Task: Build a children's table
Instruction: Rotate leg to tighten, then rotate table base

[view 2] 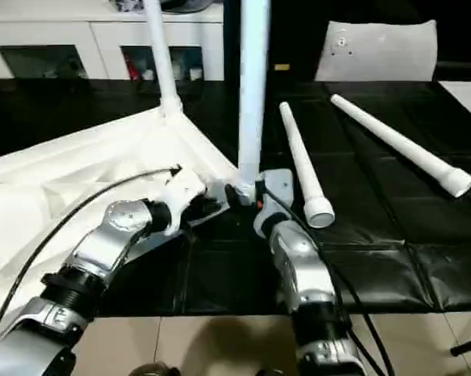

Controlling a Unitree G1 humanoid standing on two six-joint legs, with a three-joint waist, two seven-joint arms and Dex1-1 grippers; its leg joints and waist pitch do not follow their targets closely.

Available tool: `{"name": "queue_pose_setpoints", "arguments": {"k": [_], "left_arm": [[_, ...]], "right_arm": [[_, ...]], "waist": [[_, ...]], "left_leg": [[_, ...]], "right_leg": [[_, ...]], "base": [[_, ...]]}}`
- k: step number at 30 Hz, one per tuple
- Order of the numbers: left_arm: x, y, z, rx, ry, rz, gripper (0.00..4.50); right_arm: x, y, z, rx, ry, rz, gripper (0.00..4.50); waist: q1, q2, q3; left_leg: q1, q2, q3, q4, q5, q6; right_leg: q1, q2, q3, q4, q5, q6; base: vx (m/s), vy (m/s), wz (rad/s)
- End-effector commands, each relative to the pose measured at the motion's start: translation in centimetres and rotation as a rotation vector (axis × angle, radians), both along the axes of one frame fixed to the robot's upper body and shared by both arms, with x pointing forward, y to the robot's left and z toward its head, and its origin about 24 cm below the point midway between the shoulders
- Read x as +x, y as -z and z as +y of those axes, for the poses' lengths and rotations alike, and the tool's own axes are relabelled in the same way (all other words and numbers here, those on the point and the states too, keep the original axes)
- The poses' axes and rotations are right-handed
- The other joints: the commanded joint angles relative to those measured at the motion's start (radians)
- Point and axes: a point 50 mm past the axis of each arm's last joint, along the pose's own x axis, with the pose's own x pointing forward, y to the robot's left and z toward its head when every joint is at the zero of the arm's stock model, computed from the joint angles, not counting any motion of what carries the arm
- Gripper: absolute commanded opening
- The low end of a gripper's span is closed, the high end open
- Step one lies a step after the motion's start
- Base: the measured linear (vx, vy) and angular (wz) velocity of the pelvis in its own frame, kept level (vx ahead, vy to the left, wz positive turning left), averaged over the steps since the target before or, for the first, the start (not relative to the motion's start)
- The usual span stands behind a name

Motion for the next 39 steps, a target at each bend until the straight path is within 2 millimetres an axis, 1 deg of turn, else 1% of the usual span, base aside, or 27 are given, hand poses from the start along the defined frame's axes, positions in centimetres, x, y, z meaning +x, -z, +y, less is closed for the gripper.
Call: {"name": "queue_pose_setpoints", "arguments": {"k": [1,4,5,6,7,8,10,11,12,13,14,17,18,19,21,22,23,26,27,29,31,32,33,34,35,37,39], "left_arm": [[0.1,-1.1,0.1,-0.044,0.016,-0.045,0.85],[0.3,-1.4,1.6,-0.1,-0.05,-0.046,0.96],[0.5,-1.5,2.7,-0.085,-0.089,-0.043,0.96],[0.6,-1.5,3.1,-0.079,-0.103,-0.042,0.96],[0.9,-1.6,4.1,-0.065,-0.145,-0.05,0.96],[1.1,-1.7,5.0,-0.054,-0.185,-0.055,0.96],[1.7,-2.3,8.9,0.04,-0.342,-0.089,0.96],[1.9,-2.8,11.2,0.098,-0.427,-0.118,0.96],[1.8,-3.3,12.9,0.135,-0.482,-0.13,0.96],[1.8,-3.3,12.9,0.135,-0.482,-0.13,0.96],[1.7,-3.7,14.4,0.17,-0.534,-0.138,0.71],[0.8,-4.7,18.9,0.28,-0.683,-0.145,0.6],[0.4,-4.9,20.3,0.335,-0.724,-0.141,0.36],[0.1,-5.0,21.1,0.373,-0.748,-0.137,0.36],[-0.9,-5.3,23.5,0.498,-0.813,-0.12,0.19],[-1.5,-5.1,24.4,0.547,-0.834,-0.089,0.13],[-1.9,-5.0,25.0,0.578,-0.847,-0.067,0.06],[-2.7,-4.3,25.6,0.619,-0.869,-0.008,0.06],[-2.7,-4.2,25.6,0.622,-0.87,-0.002,0.06],[-3.1,-3.6,25.6,0.629,-0.866,0.046,0.06],[-3.7,-3.0,25.1,0.633,-0.831,0.105,0.06],[-3.9,-2.7,24.7,0.622,-0.803,0.134,0.06],[-4.1,-2.4,24.4,0.602,-0.774,0.166,0.06],[-4.2,-2.2,24.1,0.587,-0.756,0.187,0.06],[-4.7,-1.6,23.5,0.582,-0.68,0.256,0.06],[-5.1,-1.2,23.1,0.581,-0.633,0.302,0.06],[-5.6,-0.9,22.4,0.568,-0.565,0.339,0.06]], "right_arm": [[-0.2,-0.4,-0.5,-0.009,0.018,-0.008,4.5],[-0.8,-0.2,-0.7,-0.016,0.016,0.008,4.5],[-1.0,-0.2,-0.6,-0.017,0.01,0.006,4.5],[-1.0,-0.2,-0.6,-0.017,0.008,0.005,4.5],[-1.2,-0.2,-0.5,-0.018,-0.009,0.004,4.5],[-1.3,-0.3,-0.3,-0.024,-0.028,0.001,4.5],[-2.1,-0.4,0.6,-0.038,-0.128,-0.008,4.5],[-2.5,-0.3,0.9,-0.044,-0.173,0.007,4.5],[-2.8,0.0,1.2,-0.058,-0.206,0.024,4.5],[-2.8,0.0,1.2,-0.058,-0.206,0.024,4.5],[-3.0,0.3,1.3,-0.08,-0.229,0.044,4.5],[-3.5,1.3,1.4,-0.135,-0.273,0.095,4.5],[-3.6,1.6,1.5,-0.146,-0.283,0.11,4.5],[-3.7,1.7,1.5,-0.152,-0.292,0.118,4.5],[-3.9,2.0,1.8,-0.174,-0.334,0.142,4.5],[-4.1,2.3,2.1,-0.188,-0.364,0.158,4.5],[-4.1,2.5,2.3,-0.198,-0.385,0.169,4.5],[-4.0,2.9,2.7,-0.229,-0.397,0.185,4.5],[-3.9,2.9,2.7,-0.231,-0.397,0.186,4.5],[-3.8,3.0,2.9,-0.241,-0.4,0.19,4.5],[-3.4,3.1,3.2,-0.257,-0.4,0.19,4.5],[-3.1,3.1,3.3,-0.259,-0.392,0.189,4.5],[-2.8,3.1,3.4,-0.258,-0.381,0.188,4.5],[-2.6,3.1,3.5,-0.257,-0.374,0.188,4.5],[-2.1,3.0,3.8,-0.259,-0.366,0.185,4.5],[-1.7,3.0,3.9,-0.261,-0.364,0.185,4.5],[-1.3,2.8,4.2,-0.257,-0.36,0.182,4.5]], "waist": [[0.001,-0.003,-0.068],[-0.001,-0.001,-0.065],[-0.003,-0.001,-0.064],[-0.005,-0.001,-0.064],[-0.011,0.001,-0.064],[-0.011,0.004,-0.065],[-0.018,0.008,-0.062],[-0.023,0.01,-0.063],[-0.025,0.01,-0.063],[-0.026,0.011,-0.063],[-0.025,0.017,-0.064],[-0.022,0.02,-0.062],[-0.022,0.02,-0.062],[-0.023,0.018,-0.06],[-0.019,0.021,-0.059],[-0.019,0.021,-0.059],[-0.023,0.021,-0.056],[-0.021,0.021,-0.051],[-0.02,0.023,-0.049],[-0.023,0.02,-0.047],[-0.024,0.026,-0.047],[-0.025,0.024,-0.046],[-0.026,0.021,-0.047],[-0.025,0.021,-0.049],[-0.027,0.011,-0.052],[-0.03,0.016,-0.052],[-0.031,0.016,-0.051]], "left_leg": [[0.01,0.066,-0.023,-0.071,-0.12,0.053],[0.01,0.062,-0.023,-0.074,-0.16,0.04],[0.012,0.062,-0.025,-0.077,-0.186,0.027],[0.011,0.062,-0.026,-0.078,-0.191,0.024],[0.009,0.061,-0.028,-0.08,-0.196,0.019],[0.012,0.061,-0.028,-0.079,-0.2,0.017],[0.01,0.06,-0.03,-0.081,-0.222,0.014],[0.01,0.06,-0.032,-0.083,-0.227,0.013],[0.012,0.061,-0.033,-0.083,-0.229,0.011],[0.013,0.061,-0.031,-0.082,-0.225,0.01],[0.016,0.061,-0.032,-0.081,-0.223,0.006],[0.019,0.063,-0.031,-0.082,-0.234,-0.01],[0.019,0.064,-0.032,-0.084,-0.241,-0.013],[0.018,0.064,-0.032,-0.085,-0.252,-0.015],[0.022,0.064,-0.032,-0.086,-0.265,-0.021],[0.02,0.064,-0.034,-0.086,-0.267,-0.024],[0.022,0.064,-0.035,-0.089,-0.293,-0.027],[0.025,0.065,-0.036,-0.091,-0.324,-0.036],[0.031,0.066,-0.037,-0.091,-0.353,-0.042],[0.031,0.065,-0.041,-0.095,-0.387,-0.049],[0.034,0.066,-0.043,-0.095,-0.401,-0.053],[0.034,0.066,-0.042,-0.095,-0.407,-0.053],[0.033,0.065,-0.042,-0.095,-0.401,-0.052],[0.034,0.065,-0.042,-0.094,-0.392,-0.052],[0.032,0.065,-0.04,-0.093,-0.365,-0.05],[0.029,0.066,-0.039,-0.093,-0.347,-0.049],[0.029,0.064,-0.036,-0.093,-0.336,-0.044]], "right_leg": [[0.065,-0.084,0.068,-0.054,-0.157,-0.176],[0.066,-0.084,0.067,-0.064,-0.225,-0.152],[0.064,-0.084,0.066,-0.07,-0.278,-0.131],[0.064,-0.083,0.066,-0.07,-0.282,-0.125],[0.065,-0.08,0.065,-0.069,-0.28,-0.12],[0.063,-0.079,0.065,-0.07,-0.279,-0.118],[0.064,-0.073,0.064,-0.067,-0.275,-0.111],[0.064,-0.072,0.063,-0.067,-0.27,-0.105],[0.063,-0.071,0.064,-0.067,-0.267,-0.104],[0.061,-0.072,0.065,-0.067,-0.257,-0.109],[0.059,-0.072,0.065,-0.065,-0.251,-0.116],[0.055,-0.069,0.068,-0.058,-0.217,-0.144],[0.055,-0.069,0.068,-0.057,-0.217,-0.144],[0.057,-0.071,0.068,-0.059,-0.23,-0.141],[0.053,-0.073,0.07,-0.062,-0.25,-0.139],[0.055,-0.073,0.07,-0.059,-0.25,-0.139],[0.052,-0.073,0.07,-0.063,-0.279,-0.132],[0.048,-0.078,0.072,-0.069,-0.325,-0.135],[0.046,-0.08,0.072,-0.075,-0.365,-0.129],[0.047,-0.08,0.072,-0.079,-0.409,-0.117],[0.045,-0.083,0.074,-0.081,-0.417,-0.118],[0.044,-0.082,0.073,-0.084,-0.422,-0.117],[0.046,-0.082,0.074,-0.082,-0.414,-0.123],[0.046,-0.084,0.075,-0.08,-0.405,-0.128],[0.047,-0.083,0.076,-0.074,-0.37,-0.141],[0.047,-0.082,0.077,-0.068,-0.34,-0.157],[0.049,-0.078,0.078,-0.068,-0.328,-0.158]], "base": [[0.0,0.0,0.0],[0.0,0.0,0.0],[0.0,0.0,0.0],[0.0,0.0,0.0],[0.0,0.0,0.0],[0.0,0.0,0.0],[0.0,0.0,0.0],[0.0,0.0,0.0],[0.0,0.0,0.0],[0.0,0.0,0.0],[0.0,0.0,0.0],[0.0,0.0,0.0],[0.0,0.0,0.0],[0.0,0.0,0.0],[0.0,0.0,0.0],[0.0,0.0,0.0],[0.0,0.0,0.0],[0.0,0.0,0.0],[0.0,0.0,0.0],[0.0,0.0,0.0],[0.0,0.0,0.0],[0.0,0.0,0.0],[0.0,0.0,0.0],[0.0,0.0,0.0],[0.0,0.0,0.0],[0.0,0.0,0.0],[0.0,0.0,0.0]]}}
